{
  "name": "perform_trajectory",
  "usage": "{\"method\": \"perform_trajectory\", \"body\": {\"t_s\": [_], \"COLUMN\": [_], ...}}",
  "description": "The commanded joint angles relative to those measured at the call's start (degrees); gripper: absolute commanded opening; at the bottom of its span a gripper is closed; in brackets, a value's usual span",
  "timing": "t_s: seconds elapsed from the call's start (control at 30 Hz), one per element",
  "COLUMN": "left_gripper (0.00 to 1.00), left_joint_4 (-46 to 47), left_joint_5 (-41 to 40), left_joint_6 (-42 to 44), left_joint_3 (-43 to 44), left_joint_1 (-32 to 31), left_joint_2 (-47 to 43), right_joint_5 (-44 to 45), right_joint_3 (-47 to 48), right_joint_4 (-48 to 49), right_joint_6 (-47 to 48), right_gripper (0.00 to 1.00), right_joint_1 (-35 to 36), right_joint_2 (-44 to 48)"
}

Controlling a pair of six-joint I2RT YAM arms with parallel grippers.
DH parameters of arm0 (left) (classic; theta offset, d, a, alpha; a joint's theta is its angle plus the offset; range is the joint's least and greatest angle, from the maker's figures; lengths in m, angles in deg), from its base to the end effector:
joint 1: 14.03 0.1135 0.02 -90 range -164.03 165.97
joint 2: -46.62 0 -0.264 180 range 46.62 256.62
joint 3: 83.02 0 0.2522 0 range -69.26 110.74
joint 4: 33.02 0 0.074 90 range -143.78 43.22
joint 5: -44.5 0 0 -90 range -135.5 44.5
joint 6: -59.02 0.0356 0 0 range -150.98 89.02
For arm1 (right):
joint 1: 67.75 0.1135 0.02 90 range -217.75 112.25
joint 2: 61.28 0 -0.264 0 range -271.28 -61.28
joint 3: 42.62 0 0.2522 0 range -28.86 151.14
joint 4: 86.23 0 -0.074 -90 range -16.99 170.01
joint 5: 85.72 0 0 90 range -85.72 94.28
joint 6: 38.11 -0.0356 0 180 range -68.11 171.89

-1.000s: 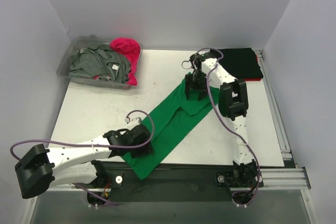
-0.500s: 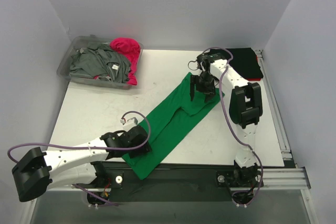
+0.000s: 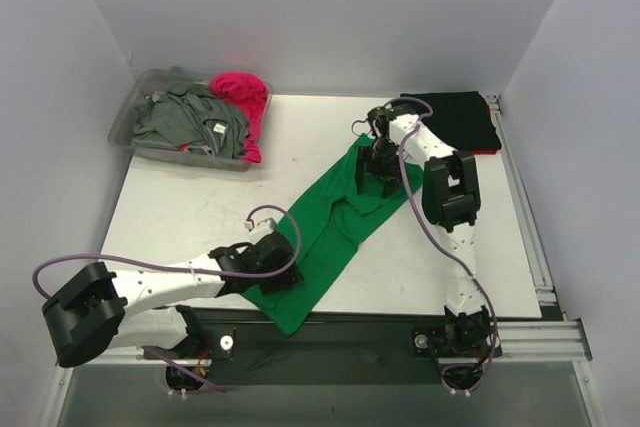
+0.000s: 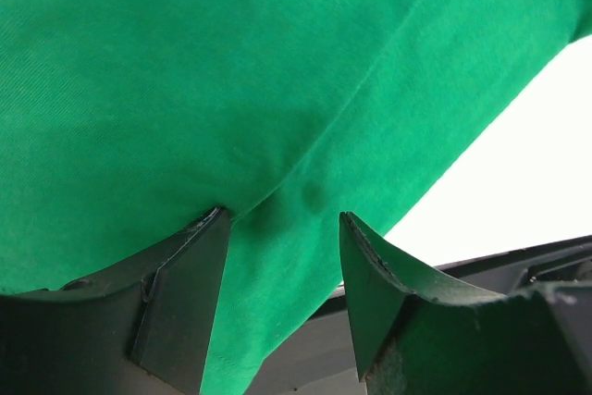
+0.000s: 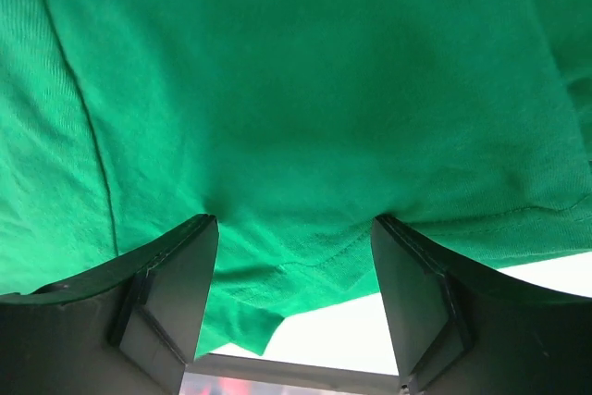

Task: Fold and stack the t-shirts
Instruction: Rotate the tshirt 90 degrees

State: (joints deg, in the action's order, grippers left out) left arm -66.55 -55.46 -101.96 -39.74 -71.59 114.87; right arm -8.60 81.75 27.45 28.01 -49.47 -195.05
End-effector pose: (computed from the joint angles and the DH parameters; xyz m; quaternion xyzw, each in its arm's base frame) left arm 0.1167 -0.1721 0.1592 -0.1354 0.9495 -0.2073 0.1927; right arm 0.4516 0.1575 0.1576 0.0342 0.9855 0.1483 0.0752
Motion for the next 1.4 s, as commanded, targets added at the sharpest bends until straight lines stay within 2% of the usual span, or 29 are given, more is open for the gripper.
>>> {"method": "perform_trajectory", "body": {"t_s": [0.0,0.23,0.33,0.4,0.5,0.67,0.77,0.87,0.93,0.97,1.03,1.07,1.17,1.2,1.37], "left_gripper": [0.62,0.62,0.62,0.62,0.62,0.62,0.63,0.63,0.63,0.63,0.63,0.63,0.62,0.62,0.62], "left_joint_4": [1.74,9.21,14.04,17.55,22.11,22.93,22.06,15.57,8.55,1.91,-6.29,-13.82,-24.83,-26.27,-26.73], "left_joint_5": [2.13,7.31,9.95,11.88,13.82,15.40,15.93,13.57,10.42,8.22,2.61,1.01,-3.40,-3.93,-1.74], "left_joint_6": [1.55,2.16,2.07,2.42,3.74,6.73,7.96,8.49,8.67,8.32,4.99,3.84,0.32,-0.55,0.92], "left_joint_3": [-0.08,0.81,0.89,1.24,3.35,9.50,10.64,10.47,10.03,9.86,9.42,9.24,7.67,7.14,3.62], "left_joint_1": [0.17,-0.10,-0.80,-1.24,-2.12,-2.73,-2.82,-2.82,-2.82,-2.82,-2.56,-2.30,-1.07,-0.54,3.15], "left_joint_2": [2.85,6.01,8.91,11.45,14.88,17.62,16.05,11.05,5.16,2.97,-3.54,-5.56,-12.77,-15.40,-17.71], "right_joint_5": [0.14,-4.07,-5.13,-6.01,-7.06,-8.03,-9.17,-9.79,-9.62,-9.35,-8.74,-8.39,-4.88,-3.83,-0.04], "right_joint_3": [4.52,21.83,26.41,28.25,28.26,27.30,27.12,26.07,23.88,20.39,15.72,12.47,-1.06,-8.14,-29.01], "right_joint_4": [-1.76,-5.36,-5.54,-5.45,-5.01,-3.61,-2.73,-2.20,-1.85,-1.59,-1.06,-0.62,0.87,1.22,4.56], "right_joint_6": [-1.87,-3.63,-5.12,-5.56,-4.96,-3.37,-3.63,-3.46,-3.19,-2.84,-2.75,-2.49,-1.79,-1.79,-6.78], "right_gripper": [0.68,0.68,0.76,0.77,0.78,0.78,0.79,0.79,0.79,0.79,0.78,0.77,0.75,0.74,0.70], "right_joint_1": [-0.44,-1.06,-1.32,-1.50,-1.76,-2.55,-4.13,-5.53,-5.89,-5.72,-5.19,-4.67,-0.63,2.34,12.11], "right_joint_2": [-3.85,-13.26,-15.90,-17.21,-17.22,-14.24,-10.99,-6.77,-2.03,-0.19,5.79,7.98,17.12,21.41,33.12]}}
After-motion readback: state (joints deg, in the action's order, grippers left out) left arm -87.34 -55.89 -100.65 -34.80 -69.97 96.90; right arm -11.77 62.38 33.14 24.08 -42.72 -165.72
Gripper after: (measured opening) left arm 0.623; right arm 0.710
